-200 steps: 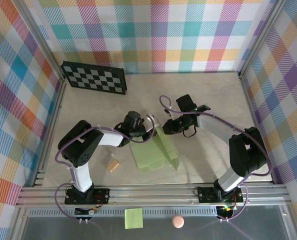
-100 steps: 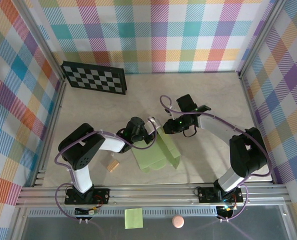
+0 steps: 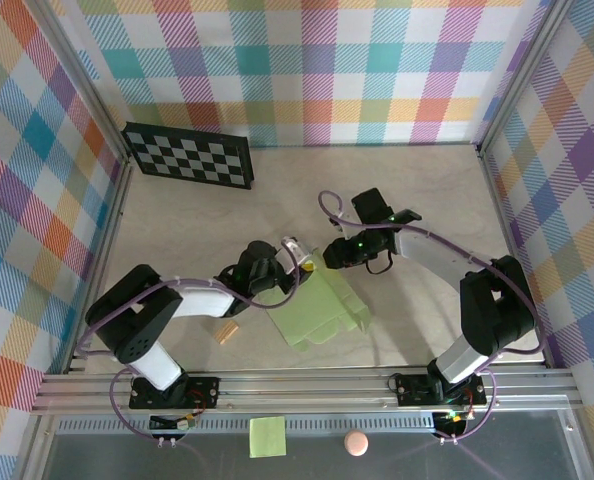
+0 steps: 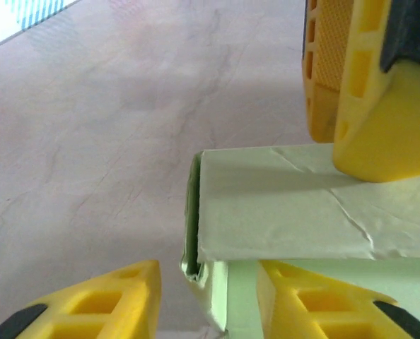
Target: Fold the paper box
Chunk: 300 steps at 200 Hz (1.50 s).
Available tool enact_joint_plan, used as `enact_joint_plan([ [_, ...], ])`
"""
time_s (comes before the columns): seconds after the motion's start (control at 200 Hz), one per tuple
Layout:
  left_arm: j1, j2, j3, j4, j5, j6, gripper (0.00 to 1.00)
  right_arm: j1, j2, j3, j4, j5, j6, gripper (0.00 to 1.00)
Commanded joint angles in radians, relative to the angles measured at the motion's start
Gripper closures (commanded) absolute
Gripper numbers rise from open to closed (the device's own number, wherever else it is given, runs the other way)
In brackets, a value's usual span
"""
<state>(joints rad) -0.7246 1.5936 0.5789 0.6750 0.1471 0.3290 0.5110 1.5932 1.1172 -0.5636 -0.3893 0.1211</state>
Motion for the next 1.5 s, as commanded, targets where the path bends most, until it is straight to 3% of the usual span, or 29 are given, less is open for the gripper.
enact_joint_plan([
  [0.0, 0.001, -0.069, -0.047, -0.027, 0.006, -0.025, 0.58, 0.018, -0.027, 0.053, -0.027, 0.026, 0.007, 0.58],
  [0.27, 0.002, -0.227, -0.158, -0.040, -0.022, -0.104, 0.59, 0.083, 0.033, 0.147, -0.039, 0.190, 0.021, 0.36],
  [0.37, 0.002, -0.277, -0.185, -0.058, -0.027, -0.114, 0.59, 0.107, 0.077, 0.185, -0.053, 0.251, 0.019, 0.23],
  [0.595, 0.002, -0.336, -0.222, -0.080, -0.050, -0.125, 0.59, 0.163, 0.210, 0.291, -0.119, 0.319, 0.000, 0.17],
  [0.75, 0.002, -0.347, -0.228, -0.088, -0.053, -0.128, 0.59, 0.198, 0.286, 0.336, -0.143, 0.356, -0.002, 0.19],
  [1.04, 0.002, -0.342, -0.234, -0.086, -0.062, -0.131, 0.59, 0.242, 0.380, 0.375, -0.161, 0.419, -0.007, 0.31],
  [1.495, 0.002, -0.343, -0.249, -0.078, -0.060, -0.144, 0.60, 0.300, 0.398, 0.381, -0.184, 0.546, -0.006, 0.52],
])
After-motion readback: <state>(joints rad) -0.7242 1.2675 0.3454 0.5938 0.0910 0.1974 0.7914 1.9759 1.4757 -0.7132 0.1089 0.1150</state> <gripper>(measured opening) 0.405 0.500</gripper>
